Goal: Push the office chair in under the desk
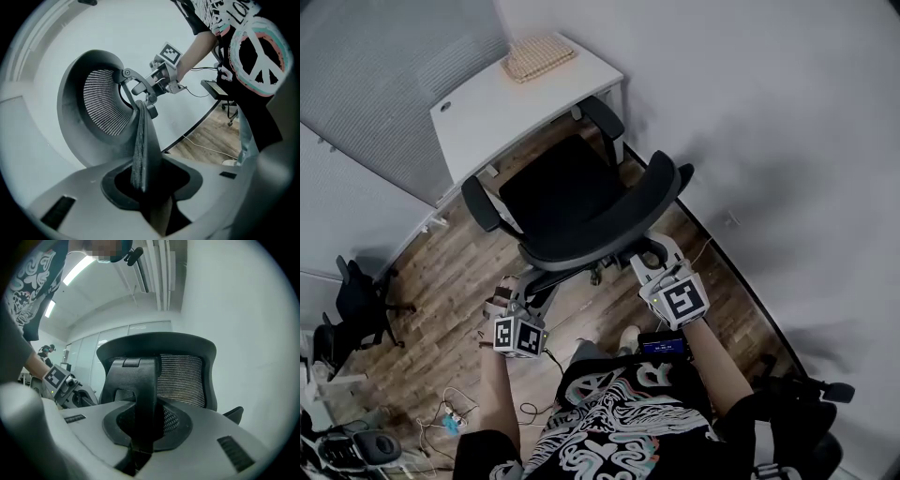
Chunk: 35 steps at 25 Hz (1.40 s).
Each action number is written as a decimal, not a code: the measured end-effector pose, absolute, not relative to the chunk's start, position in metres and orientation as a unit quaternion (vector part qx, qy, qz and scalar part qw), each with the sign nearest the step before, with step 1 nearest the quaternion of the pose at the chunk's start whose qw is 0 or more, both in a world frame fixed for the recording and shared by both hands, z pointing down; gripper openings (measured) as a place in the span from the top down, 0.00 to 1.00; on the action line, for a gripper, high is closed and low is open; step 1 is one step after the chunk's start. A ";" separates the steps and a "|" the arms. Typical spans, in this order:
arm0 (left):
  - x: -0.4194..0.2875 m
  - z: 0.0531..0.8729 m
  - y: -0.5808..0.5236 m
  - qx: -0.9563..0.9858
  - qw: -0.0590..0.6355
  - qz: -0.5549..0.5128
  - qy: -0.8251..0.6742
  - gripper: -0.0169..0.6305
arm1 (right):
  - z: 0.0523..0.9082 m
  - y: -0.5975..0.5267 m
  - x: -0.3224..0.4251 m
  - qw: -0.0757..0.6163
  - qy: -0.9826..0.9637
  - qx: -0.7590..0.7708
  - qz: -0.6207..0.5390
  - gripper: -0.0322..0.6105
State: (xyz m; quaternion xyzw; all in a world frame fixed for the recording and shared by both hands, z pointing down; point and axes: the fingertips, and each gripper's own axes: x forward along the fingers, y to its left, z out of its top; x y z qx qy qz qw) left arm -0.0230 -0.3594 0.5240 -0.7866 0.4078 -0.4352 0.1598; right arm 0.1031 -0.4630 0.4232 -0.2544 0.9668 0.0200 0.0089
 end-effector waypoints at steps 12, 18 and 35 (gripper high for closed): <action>-0.025 0.527 -0.353 -0.794 0.091 -0.436 0.413 0.71 | 0.427 -0.456 0.110 -0.027 0.960 -0.279 0.015 0.85; -0.039 0.511 -0.338 -0.788 0.078 -0.408 0.454 0.68 | 0.427 -0.450 0.128 -0.024 0.951 -0.308 0.002 0.83; -0.043 0.429 -0.291 -0.839 -0.074 -0.071 0.535 0.93 | 0.410 -0.332 0.148 0.016 0.913 -0.407 -0.025 0.93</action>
